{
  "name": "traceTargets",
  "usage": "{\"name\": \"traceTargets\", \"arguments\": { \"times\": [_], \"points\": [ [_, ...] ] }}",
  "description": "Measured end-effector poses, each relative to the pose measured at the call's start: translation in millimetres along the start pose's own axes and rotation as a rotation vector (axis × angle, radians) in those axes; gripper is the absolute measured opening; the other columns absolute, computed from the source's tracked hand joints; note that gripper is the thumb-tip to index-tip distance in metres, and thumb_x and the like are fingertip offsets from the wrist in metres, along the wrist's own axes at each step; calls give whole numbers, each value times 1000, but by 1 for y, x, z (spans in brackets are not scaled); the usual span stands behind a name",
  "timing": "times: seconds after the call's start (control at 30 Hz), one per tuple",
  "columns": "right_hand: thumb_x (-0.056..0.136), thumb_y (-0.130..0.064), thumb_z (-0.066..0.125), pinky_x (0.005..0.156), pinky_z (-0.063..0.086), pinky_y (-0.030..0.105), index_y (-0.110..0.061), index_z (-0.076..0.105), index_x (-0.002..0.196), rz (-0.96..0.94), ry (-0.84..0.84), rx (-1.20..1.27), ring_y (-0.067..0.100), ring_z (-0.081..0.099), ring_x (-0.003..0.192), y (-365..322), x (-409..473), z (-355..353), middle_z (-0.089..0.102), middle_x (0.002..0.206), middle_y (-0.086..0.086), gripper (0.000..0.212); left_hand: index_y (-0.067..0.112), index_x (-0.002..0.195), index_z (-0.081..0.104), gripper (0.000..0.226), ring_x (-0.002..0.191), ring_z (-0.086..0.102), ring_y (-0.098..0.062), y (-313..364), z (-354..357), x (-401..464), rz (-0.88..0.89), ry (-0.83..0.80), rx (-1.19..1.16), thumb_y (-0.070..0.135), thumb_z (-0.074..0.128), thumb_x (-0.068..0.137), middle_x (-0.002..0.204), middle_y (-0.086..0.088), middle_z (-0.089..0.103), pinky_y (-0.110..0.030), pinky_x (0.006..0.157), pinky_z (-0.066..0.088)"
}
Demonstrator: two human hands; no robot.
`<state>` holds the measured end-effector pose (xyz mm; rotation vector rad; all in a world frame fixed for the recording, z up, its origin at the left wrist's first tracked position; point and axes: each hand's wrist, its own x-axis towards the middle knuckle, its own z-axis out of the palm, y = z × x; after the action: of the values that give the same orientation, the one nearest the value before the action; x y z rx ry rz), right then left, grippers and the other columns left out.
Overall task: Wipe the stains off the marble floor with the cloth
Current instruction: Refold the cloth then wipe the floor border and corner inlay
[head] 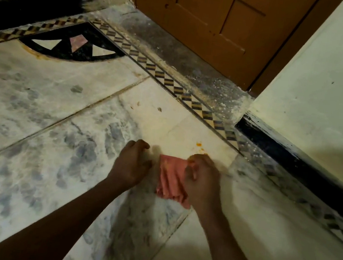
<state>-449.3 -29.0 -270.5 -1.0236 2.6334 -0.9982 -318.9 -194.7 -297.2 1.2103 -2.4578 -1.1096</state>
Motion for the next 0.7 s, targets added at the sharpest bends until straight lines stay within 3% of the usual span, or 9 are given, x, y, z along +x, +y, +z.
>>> {"name": "traceTargets", "arguments": {
  "times": [0.07,0.13,0.23,0.3,0.4,0.5,0.6,0.7],
  "points": [
    [100,-36,37,119,40,42,-4,61,143,-41,-195,-153,34,52,142,8,-14,45,55,154,16,58,15,136,56,54,125,59,-36,-22,-3,-2,54,38,160,27,73,86,141,-9,55,-52,98,52],
    [102,-46,25,128,23,47,-10,44,159,-61,-194,-346,31,32,158,10,-15,79,34,171,12,71,15,149,47,66,141,49,-37,-39,-6,-8,65,87,311,31,71,90,160,-9,44,-57,104,45],
    [100,-48,36,128,17,55,-17,38,163,-43,-112,-436,35,25,160,-4,-7,93,28,173,12,71,15,159,38,71,156,33,-29,-62,-11,-16,95,140,414,55,46,101,171,-6,32,-56,114,37],
    [100,-51,42,128,20,58,-28,33,165,-159,-126,-446,34,24,161,-3,-18,84,28,174,8,69,16,157,42,70,157,32,-27,-69,-13,-19,132,151,443,59,33,103,171,-4,33,-53,117,33],
    [102,-52,42,129,21,55,-45,24,165,-301,-225,-440,23,18,163,19,-46,51,21,176,-6,66,16,154,47,69,157,32,-25,-68,-15,-20,135,186,468,57,34,100,169,-5,36,-59,119,24],
    [101,-59,30,130,17,57,-50,12,165,27,-163,-525,28,18,163,66,-39,18,16,177,-5,68,14,153,49,70,156,35,-24,-66,-11,-25,96,203,464,56,35,99,167,-7,40,-60,119,21],
    [100,-64,11,131,0,57,-45,-4,166,425,-79,-534,38,3,164,79,21,19,2,179,6,70,14,152,50,69,155,36,-24,-63,-7,-25,72,226,466,56,35,99,167,-6,41,-58,118,24],
    [104,-64,6,129,-8,60,-41,-6,166,418,-107,-422,37,-12,163,47,79,48,-12,178,6,68,15,151,50,68,155,36,-23,-63,-7,-23,72,237,455,56,36,98,168,-5,39,-56,118,25]
  ]
}}
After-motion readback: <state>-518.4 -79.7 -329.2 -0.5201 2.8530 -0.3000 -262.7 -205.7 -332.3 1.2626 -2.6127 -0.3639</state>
